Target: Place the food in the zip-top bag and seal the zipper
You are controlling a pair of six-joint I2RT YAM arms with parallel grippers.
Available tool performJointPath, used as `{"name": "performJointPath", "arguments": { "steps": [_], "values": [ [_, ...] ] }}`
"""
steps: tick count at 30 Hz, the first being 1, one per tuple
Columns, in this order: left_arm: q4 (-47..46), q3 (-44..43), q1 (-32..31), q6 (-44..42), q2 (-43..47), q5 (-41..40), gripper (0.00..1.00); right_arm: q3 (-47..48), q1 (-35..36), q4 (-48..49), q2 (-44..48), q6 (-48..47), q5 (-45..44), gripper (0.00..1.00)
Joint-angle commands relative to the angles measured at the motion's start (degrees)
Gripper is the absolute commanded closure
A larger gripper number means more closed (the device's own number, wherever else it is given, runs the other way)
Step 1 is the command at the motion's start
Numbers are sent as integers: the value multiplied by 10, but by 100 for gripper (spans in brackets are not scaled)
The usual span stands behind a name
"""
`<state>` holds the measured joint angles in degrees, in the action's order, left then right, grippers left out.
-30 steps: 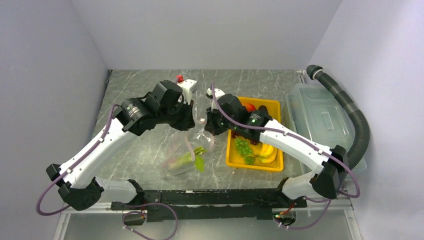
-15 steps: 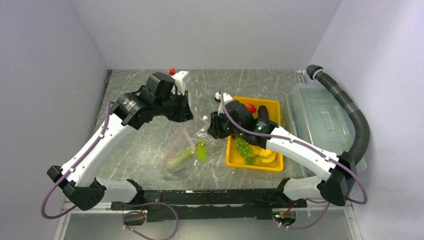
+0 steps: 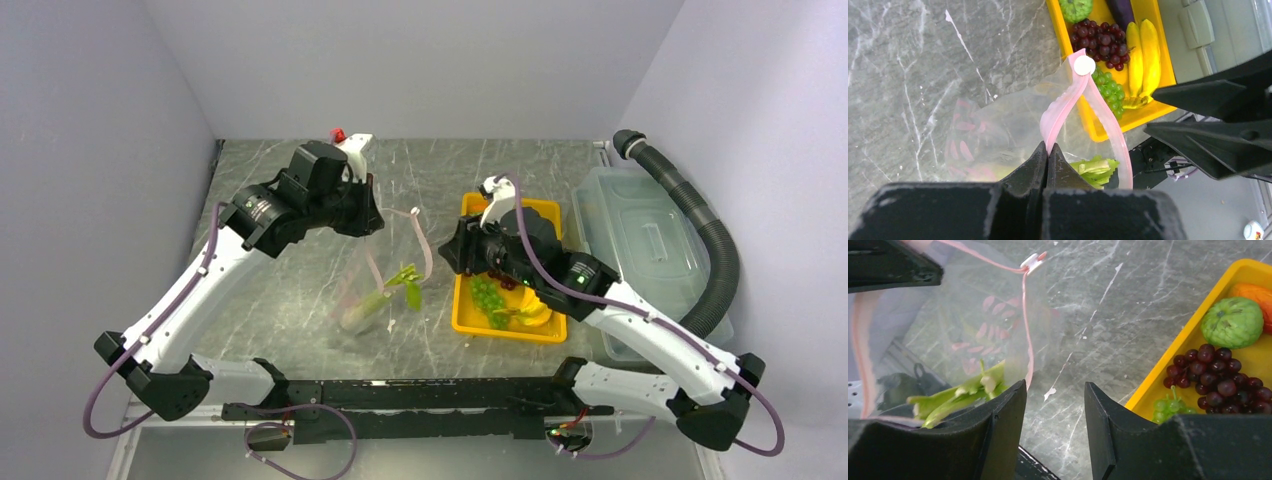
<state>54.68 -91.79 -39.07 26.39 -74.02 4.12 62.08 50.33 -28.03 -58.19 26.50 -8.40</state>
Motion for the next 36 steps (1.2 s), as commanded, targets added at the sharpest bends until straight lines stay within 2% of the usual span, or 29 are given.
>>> {"name": "performJointPath", "arguments": {
  "steps": [1,11,19,24,27,31,36],
  "values": [
    [-23,-28,4,-2,-7,-30,100,-12,0,4,45,3,38,50],
    [-24,-35,4,-1,-1,-40,100,-110,5,111,104,46,223,48],
    [-22,-30,4,1,11,-40,100,-164,16,215,94,82,281,38],
    [-24,-21,4,2,20,-40,100,-166,27,254,68,94,294,36],
    [-25,-19,4,2,23,-40,100,-167,35,272,55,98,298,37],
    [-24,-18,5,3,24,-39,100,-168,49,296,48,105,303,44],
    [-27,-13,5,5,29,-39,100,-169,59,313,41,113,307,48]
  ]
}}
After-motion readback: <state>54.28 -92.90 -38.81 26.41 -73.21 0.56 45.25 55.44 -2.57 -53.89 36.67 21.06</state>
